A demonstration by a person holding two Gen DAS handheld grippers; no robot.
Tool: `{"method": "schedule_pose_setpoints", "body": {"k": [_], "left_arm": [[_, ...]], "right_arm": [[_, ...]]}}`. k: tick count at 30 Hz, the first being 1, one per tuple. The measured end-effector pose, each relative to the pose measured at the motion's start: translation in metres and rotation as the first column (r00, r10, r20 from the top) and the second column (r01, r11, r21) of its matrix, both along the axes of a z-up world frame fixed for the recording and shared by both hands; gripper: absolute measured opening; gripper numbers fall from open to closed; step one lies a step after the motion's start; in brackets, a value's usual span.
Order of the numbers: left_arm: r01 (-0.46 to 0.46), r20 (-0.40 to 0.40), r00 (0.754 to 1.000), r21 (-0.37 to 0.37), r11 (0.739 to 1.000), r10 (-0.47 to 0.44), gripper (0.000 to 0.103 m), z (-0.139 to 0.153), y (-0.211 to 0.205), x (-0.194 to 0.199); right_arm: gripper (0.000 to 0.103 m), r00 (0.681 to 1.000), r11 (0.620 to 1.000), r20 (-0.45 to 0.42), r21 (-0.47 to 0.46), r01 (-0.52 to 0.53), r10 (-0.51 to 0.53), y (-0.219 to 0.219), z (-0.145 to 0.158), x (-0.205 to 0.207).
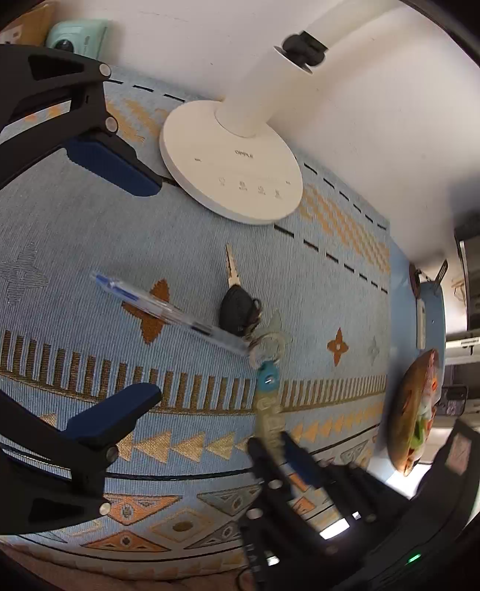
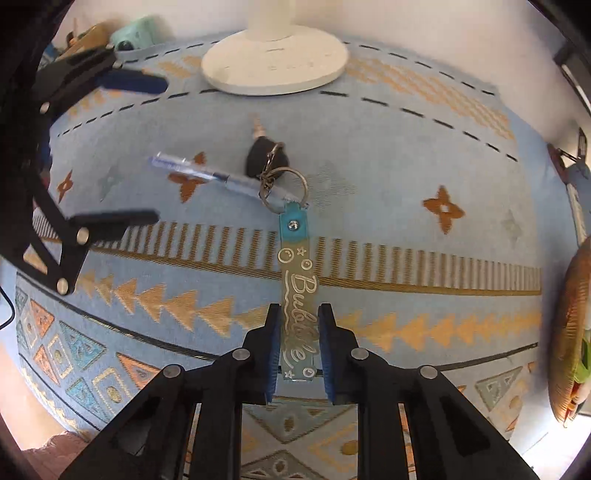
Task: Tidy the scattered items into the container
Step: 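Grasp the clear pen with left tool while right tool grasps the green Bubble keychain, then carry the clear pen with left tool toward the basket while right tool carries the keys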
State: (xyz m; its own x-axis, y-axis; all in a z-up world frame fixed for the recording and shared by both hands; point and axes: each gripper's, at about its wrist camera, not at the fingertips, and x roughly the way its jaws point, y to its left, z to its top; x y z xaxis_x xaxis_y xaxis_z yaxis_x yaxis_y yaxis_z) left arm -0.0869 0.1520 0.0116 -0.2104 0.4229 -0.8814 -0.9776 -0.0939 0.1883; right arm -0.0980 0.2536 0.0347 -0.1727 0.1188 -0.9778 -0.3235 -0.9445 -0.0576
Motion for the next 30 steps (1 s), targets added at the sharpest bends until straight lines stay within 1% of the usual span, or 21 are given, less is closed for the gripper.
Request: {"method": "schedule_pose_setpoints", "body": {"k": [2,3,4,5,6,7,9,10,11,12,14,15,16,18,19,20,23,25,27,29,30], "left_arm": [[0.058,0.007,0.998,-0.032,0.998,-0.058,0.099,-0.012,0.009,0.005],[0.065,0.024,0.998,-0.025,0.998,-0.065,0.099,-0.015,0.012,0.005],[0.057,0.054,0.997,-0.003,0.998,-0.057,0.096,-0.014,0.014,0.003],[0.042,0.088,0.995,0.016,0.999,-0.043,0.086,-0.013,0.016,0.001],[0.03,0.114,0.993,0.029,0.999,-0.034,0.08,-0.013,0.019,0.001],[0.028,0.124,0.992,0.042,0.999,-0.033,0.072,-0.014,0.021,0.004],[0.036,0.143,0.989,0.06,0.998,-0.044,0.062,-0.015,0.022,0.011],[0.025,0.168,0.985,0.07,0.997,-0.037,0.051,-0.015,0.022,0.012],[0.013,0.178,0.984,0.073,0.997,-0.026,0.043,-0.014,0.022,0.012],[0.009,0.176,0.984,0.073,0.997,-0.021,0.039,-0.013,0.021,0.014],[-0.008,0.179,0.984,0.07,0.998,-0.005,0.023,-0.012,0.02,0.017],[-0.026,0.186,0.983,0.068,0.997,0.013,0.018,-0.011,0.019,0.018],[-0.047,0.194,0.981,0.066,0.997,0.033,0.01,-0.011,0.019,0.018],[-0.09,0.214,0.974,0.066,0.994,0.074,0.009,-0.012,0.019,0.016],[-0.116,0.213,0.972,0.067,0.991,0.099,0.009,-0.011,0.018,0.016],[-0.142,0.213,0.969,0.069,0.987,0.125,0.009,-0.011,0.017,0.017],[-0.248,0.224,0.949,0.089,0.965,0.223,0.01,-0.012,0.014,0.02],[-0.303,0.245,0.931,0.113,0.946,0.269,0.016,-0.013,0.012,0.022],[-0.345,0.245,0.92,0.13,0.93,0.307,0.02,-0.014,0.012,0.025],[-0.371,0.247,0.911,0.141,0.918,0.33,0.031,-0.014,0.015,0.027],[-0.378,0.245,0.91,0.149,0.914,0.336,0.034,-0.015,0.017,0.028]], "right_arm": [[0.02,0.997,0.997,-0.01,0.012,0.074,-0.074,0.023,0.006,0.008],[0.02,0.995,0.995,-0.012,0.006,0.102,-0.102,0.033,0.008,0.012],[0.02,0.992,0.992,-0.015,0.003,0.123,-0.123,0.041,0.009,0.016],[0.02,0.991,0.991,-0.016,0.005,0.137,-0.137,0.047,0.009,0.019],[0.02,0.99,0.99,-0.012,0.004,0.143,-0.143,0.051,0.008,0.022],[0.02,0.989,0.989,-0.007,-0.002,0.147,-0.147,0.054,0.006,0.025],[0.02,0.987,0.987,0.006,-0.029,0.16,-0.16,0.058,0.001,0.033],[0.02,0.986,0.985,0.01,-0.046,0.166,-0.166,0.059,-0.002,0.042],[0.02,0.986,0.984,0.005,-0.056,0.169,-0.169,0.059,-0.003,0.046],[0.02,0.986,0.984,-0.005,-0.062,0.167,-0.167,0.059,-0.002,0.048],[0.02,0.986,0.984,-0.021,-0.073,0.161,-0.163,0.059,0.0,0.052],[0.02,0.986,0.983,-0.027,-0.082,0.162,-0.165,0.06,0.001,0.054],[0.021,0.985,0.982,-0.031,-0.098,0.163,-0.167,0.062,0.001,0.056],[0.024,0.984,0.979,-0.024,-0.116,0.17,-0.174,0.066,-0.002,0.059],[0.03,0.984,0.977,-0.02,-0.123,0.172,-0.176,0.069,-0.003,0.061],[0.033,0.985,0.977,-0.019,-0.134,0.168,-0.172,0.07,-0.004,0.063],[0.034,0.986,0.979,-0.056,-0.141,0.146,-0.155,0.074,0.0,0.069],[0.037,0.984,0.98,-0.068,-0.122,0.155,-0.164,0.078,0.002,0.07],[0.037,0.98,0.976,-0.082,-0.138,0.167,-0.18,0.083,0.002,0.07],[0.037,0.979,0.972,-0.081,-0.157,0.175,-0.189,0.088,0.0,0.069],[0.037,0.978,0.97,-0.075,-0.164,0.178,-0.193,0.089,-0.003,0.069]]}}
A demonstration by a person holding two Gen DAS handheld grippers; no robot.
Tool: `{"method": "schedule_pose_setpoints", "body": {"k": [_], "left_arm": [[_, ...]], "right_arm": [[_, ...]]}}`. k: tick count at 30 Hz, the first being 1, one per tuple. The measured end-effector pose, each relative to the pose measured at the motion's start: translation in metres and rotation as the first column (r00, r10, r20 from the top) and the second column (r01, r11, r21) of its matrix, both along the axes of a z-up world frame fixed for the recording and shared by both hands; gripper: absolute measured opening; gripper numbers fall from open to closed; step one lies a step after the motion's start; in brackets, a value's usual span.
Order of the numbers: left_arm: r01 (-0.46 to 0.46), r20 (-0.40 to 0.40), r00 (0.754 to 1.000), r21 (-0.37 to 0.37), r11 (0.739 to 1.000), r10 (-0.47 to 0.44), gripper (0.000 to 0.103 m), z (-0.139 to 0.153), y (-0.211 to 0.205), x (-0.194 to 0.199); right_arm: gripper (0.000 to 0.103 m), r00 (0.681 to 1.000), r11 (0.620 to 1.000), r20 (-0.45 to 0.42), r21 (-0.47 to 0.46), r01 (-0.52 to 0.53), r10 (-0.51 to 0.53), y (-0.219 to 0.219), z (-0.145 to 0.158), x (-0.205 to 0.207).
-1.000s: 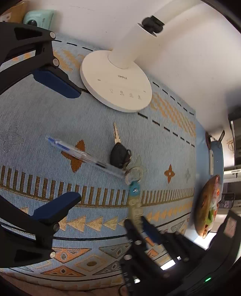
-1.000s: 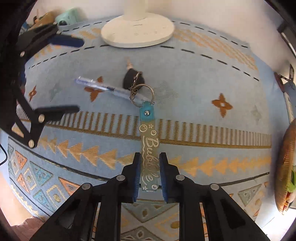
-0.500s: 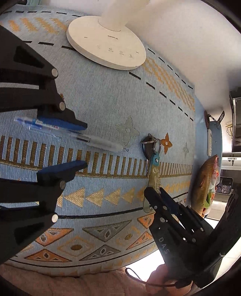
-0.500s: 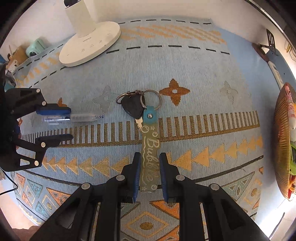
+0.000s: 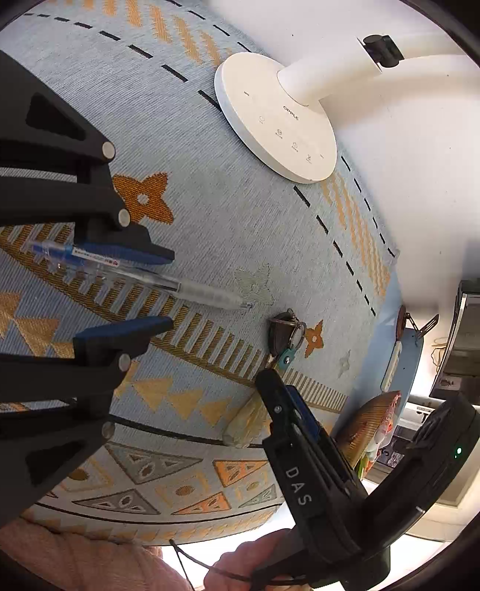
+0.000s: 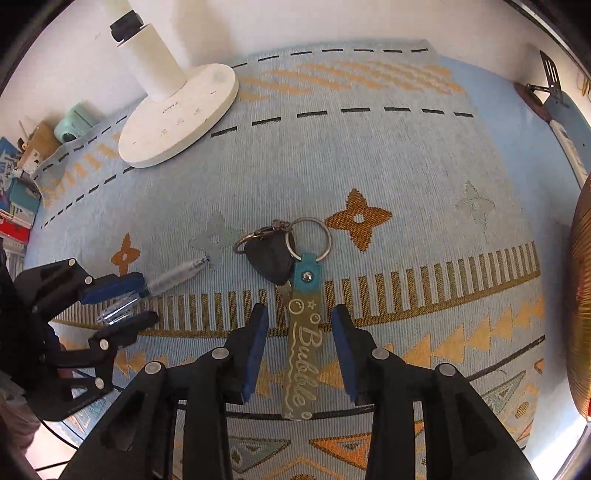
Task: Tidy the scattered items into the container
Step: 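Carry the clear pen with left tool toward the basket while right tool carries the keys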
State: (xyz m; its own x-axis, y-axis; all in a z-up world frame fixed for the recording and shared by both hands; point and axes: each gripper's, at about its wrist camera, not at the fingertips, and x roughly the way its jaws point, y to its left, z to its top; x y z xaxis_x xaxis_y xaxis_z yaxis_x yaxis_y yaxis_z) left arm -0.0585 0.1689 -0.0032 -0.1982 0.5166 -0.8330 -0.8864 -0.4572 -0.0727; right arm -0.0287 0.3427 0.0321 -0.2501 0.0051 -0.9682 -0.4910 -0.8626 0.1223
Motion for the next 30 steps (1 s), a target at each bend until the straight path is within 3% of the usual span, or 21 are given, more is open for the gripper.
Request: {"method": "schedule_pose_setpoints", "body": {"k": [1,4,7,9,11,12,13,16,20,22,25,30], "left_arm": [[-0.003,-0.014,1.0,0.004,1.0,0.003,0.04,-0.001,0.002,0.002],[-0.013,-0.07,0.997,-0.009,1.0,0.012,0.042,-0.004,0.009,0.007],[-0.057,-0.047,0.997,0.01,0.998,0.057,0.041,-0.004,0.007,0.004],[-0.087,-0.06,0.994,0.007,0.996,0.088,0.034,-0.004,0.008,0.005],[-0.11,-0.048,0.993,0.004,0.994,0.11,0.011,-0.003,0.008,0.005],[-0.122,-0.023,0.992,0.004,0.993,0.122,0.008,-0.002,0.006,0.004],[-0.131,0.007,0.991,0.004,0.991,0.131,0.008,-0.001,0.005,0.004],[-0.163,0.064,0.985,-0.002,0.987,0.163,0.008,0.0,0.001,0.008],[-0.248,0.13,0.961,0.02,0.968,0.244,0.008,0.013,-0.009,0.018],[-0.293,0.153,0.946,0.037,0.955,0.285,0.008,0.021,-0.013,0.023],[-0.332,0.167,0.933,0.056,0.942,0.319,0.008,0.034,-0.014,0.032],[-0.358,0.159,0.926,0.087,0.93,0.341,0.008,0.059,-0.007,0.045]], "right_arm": [[0.037,1.0,1.0,0.01,0.0,0.0,0.0,0.0,-0.003,0.001],[0.037,0.999,0.999,0.044,0.03,-0.029,0.028,-0.006,-0.006,0.011],[0.037,0.996,0.993,0.073,0.093,-0.067,0.06,-0.018,-0.007,0.024],[0.032,0.995,0.99,0.075,0.119,-0.072,0.063,-0.022,-0.007,0.031],[0.024,0.997,0.994,0.064,0.094,-0.056,0.05,-0.043,-0.01,0.025],[0.021,0.997,0.995,0.064,0.08,-0.05,0.045,-0.044,-0.009,0.011],[0.021,0.998,0.998,0.056,0.045,-0.042,0.04,-0.047,-0.007,-0.02],[0.02,0.999,0.992,0.02,-0.127,0.028,-0.026,-0.033,-0.007,-0.007],[0.02,0.992,0.923,-0.083,-0.38,0.061,-0.1,-0.02,-0.004,0.014],[0.02,0.985,0.898,-0.122,-0.437,0.058,-0.123,-0.016,0.006,0.016],[0.02,0.974,0.865,-0.178,-0.501,0.035,-0.142,-0.014,0.035,-0.035],[0.02,0.953,0.82,-0.244,-0.572,0.009,-0.181,-0.009,0.045,-0.026]]}}
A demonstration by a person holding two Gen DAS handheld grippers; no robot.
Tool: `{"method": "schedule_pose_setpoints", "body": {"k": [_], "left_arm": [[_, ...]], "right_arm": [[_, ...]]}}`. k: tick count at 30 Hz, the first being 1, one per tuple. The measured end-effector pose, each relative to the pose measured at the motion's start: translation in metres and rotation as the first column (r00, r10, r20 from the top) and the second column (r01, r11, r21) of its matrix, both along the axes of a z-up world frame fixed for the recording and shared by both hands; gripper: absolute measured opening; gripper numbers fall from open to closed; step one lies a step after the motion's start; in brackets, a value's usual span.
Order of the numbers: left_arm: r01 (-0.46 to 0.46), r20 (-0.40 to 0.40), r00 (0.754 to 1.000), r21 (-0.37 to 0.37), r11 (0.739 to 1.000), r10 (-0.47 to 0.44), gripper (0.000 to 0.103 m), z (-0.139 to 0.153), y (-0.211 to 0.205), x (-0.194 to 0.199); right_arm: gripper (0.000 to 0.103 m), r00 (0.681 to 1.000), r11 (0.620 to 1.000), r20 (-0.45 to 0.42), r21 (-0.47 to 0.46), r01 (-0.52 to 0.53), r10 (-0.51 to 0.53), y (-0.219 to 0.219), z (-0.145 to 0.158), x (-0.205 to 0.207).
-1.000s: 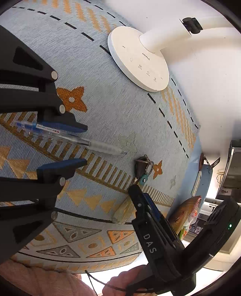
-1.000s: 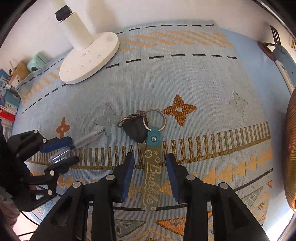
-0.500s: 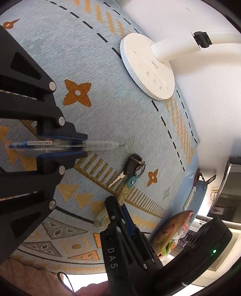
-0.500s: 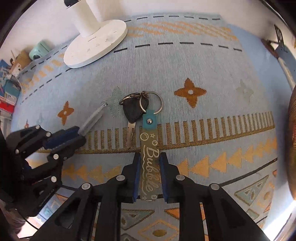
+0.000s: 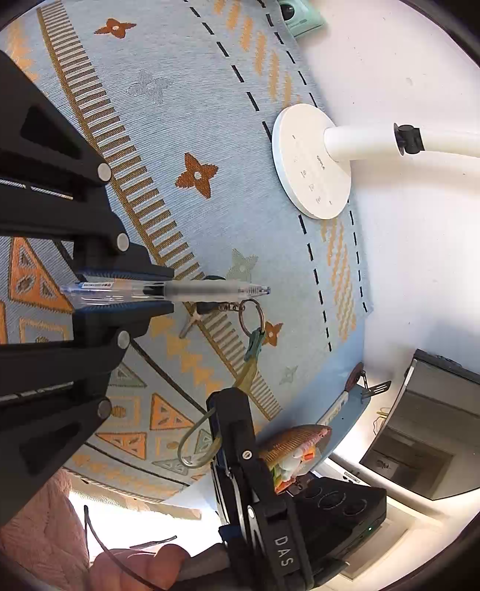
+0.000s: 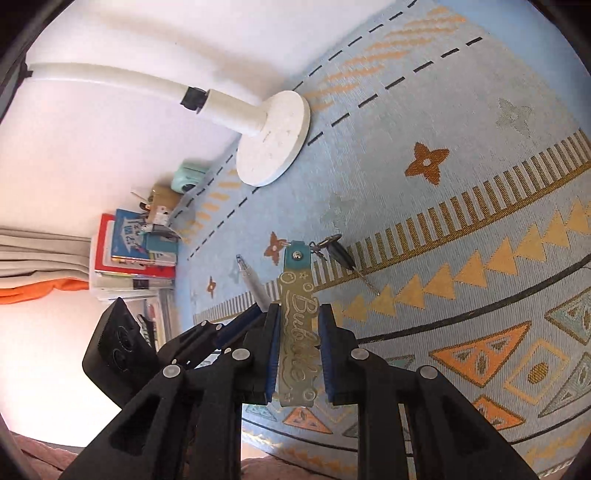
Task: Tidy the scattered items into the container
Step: 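Carry the clear pen with left tool toward the basket while right tool carries the keys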
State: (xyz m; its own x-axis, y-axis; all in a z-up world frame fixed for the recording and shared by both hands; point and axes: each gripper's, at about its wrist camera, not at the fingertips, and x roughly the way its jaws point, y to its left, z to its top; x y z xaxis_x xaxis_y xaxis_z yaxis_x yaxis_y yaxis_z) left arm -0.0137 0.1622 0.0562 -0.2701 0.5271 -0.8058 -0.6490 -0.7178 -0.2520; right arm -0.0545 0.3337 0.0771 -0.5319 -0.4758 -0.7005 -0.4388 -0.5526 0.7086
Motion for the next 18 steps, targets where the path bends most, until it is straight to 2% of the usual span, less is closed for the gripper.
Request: {"method": "schedule_pose_setpoints", "body": {"k": [3,9,18], "left_arm": [[0.001,-0.023,1.0,0.011,1.0,-0.001,0.008,0.017,0.011,0.007],[0.026,-0.069,0.997,0.049,0.998,-0.023,0.007,0.048,0.048,0.02],[0.068,-0.137,0.989,0.085,0.994,-0.056,0.006,0.081,0.106,0.041]], "right_arm": [[0.02,1.0,1.0,-0.026,0.005,-0.002,0.003,0.014,0.002,0.002],[0.02,0.997,0.999,-0.076,0.041,0.008,-0.005,0.034,0.037,0.055],[0.02,0.987,0.995,-0.154,0.069,0.066,-0.054,0.079,0.071,0.114]]}}
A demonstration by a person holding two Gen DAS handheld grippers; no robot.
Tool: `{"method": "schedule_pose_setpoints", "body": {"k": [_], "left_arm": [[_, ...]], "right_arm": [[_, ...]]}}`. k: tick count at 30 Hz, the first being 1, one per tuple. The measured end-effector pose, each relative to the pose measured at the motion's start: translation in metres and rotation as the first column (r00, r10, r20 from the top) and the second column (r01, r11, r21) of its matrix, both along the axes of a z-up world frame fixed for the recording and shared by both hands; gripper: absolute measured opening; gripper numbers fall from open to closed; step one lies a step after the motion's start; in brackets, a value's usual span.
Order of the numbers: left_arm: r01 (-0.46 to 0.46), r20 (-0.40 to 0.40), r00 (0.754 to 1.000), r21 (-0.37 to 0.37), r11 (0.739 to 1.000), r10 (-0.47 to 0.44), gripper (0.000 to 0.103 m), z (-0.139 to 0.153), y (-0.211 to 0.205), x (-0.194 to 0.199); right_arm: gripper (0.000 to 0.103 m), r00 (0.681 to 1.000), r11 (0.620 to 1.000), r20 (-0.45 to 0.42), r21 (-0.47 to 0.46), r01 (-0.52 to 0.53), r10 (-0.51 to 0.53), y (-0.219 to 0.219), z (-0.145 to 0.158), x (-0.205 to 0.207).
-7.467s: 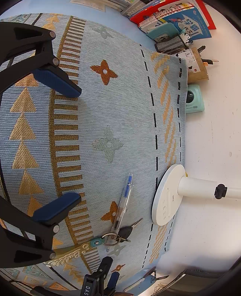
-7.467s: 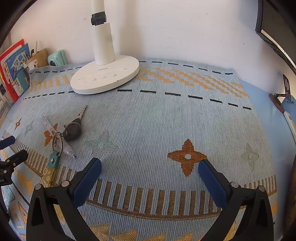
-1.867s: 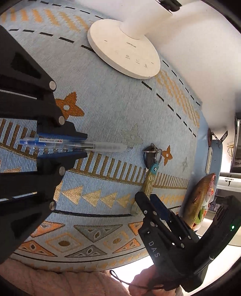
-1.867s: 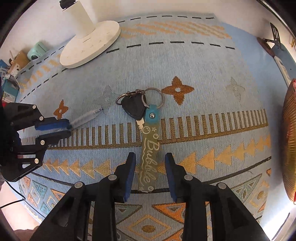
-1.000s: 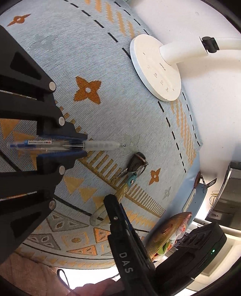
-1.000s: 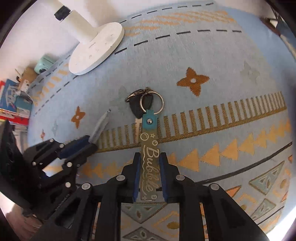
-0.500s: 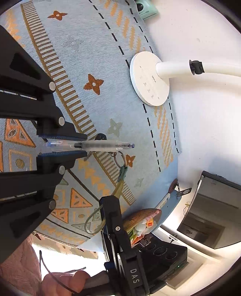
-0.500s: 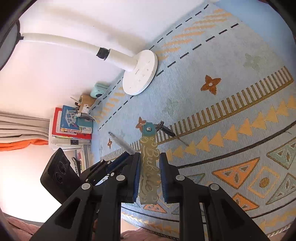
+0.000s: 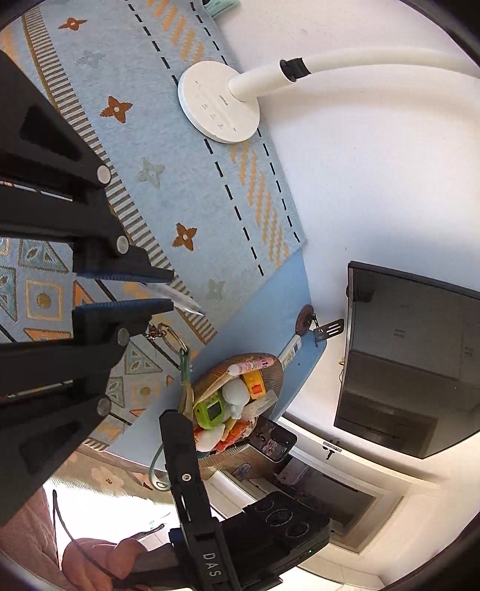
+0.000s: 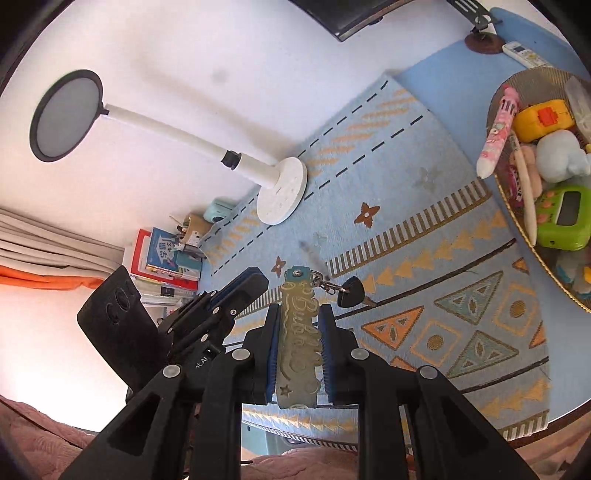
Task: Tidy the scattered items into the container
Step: 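Carry the clear pen with left tool toward the basket while right tool carries the keys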
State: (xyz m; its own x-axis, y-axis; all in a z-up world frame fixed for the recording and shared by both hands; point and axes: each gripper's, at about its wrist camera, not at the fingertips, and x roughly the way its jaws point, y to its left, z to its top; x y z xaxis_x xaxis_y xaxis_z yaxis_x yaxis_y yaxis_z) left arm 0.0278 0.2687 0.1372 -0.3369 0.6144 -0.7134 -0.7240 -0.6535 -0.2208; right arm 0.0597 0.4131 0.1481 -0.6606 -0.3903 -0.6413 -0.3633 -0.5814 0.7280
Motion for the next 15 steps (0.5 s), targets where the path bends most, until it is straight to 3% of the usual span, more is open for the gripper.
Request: {"method": "schedule_pose_setpoints", "body": {"k": [3,5,10,15], "left_arm": [[0.01,-0.036,0.999,-0.062,0.998,-0.013,0.006,-0.004,0.017,0.005],[0.01,-0.017,1.0,-0.099,0.995,-0.012,0.009,-0.019,0.025,0.003],[0.104,-0.082,0.988,-0.256,0.961,-0.129,0.04,-0.065,0.07,-0.003],[0.169,-0.035,0.981,-0.339,0.925,-0.192,0.04,-0.108,0.105,-0.026]], "right_arm": [[0.02,1.0,1.0,-0.009,0.019,0.009,-0.008,0.014,0.005,0.012],[0.02,1.0,0.999,0.0,0.03,0.02,-0.02,0.023,0.004,0.02],[0.02,0.999,1.0,0.033,0.018,0.022,-0.023,0.04,-0.009,0.032],[0.02,0.999,1.0,0.053,0.008,0.01,-0.01,0.05,-0.017,0.039]]}}
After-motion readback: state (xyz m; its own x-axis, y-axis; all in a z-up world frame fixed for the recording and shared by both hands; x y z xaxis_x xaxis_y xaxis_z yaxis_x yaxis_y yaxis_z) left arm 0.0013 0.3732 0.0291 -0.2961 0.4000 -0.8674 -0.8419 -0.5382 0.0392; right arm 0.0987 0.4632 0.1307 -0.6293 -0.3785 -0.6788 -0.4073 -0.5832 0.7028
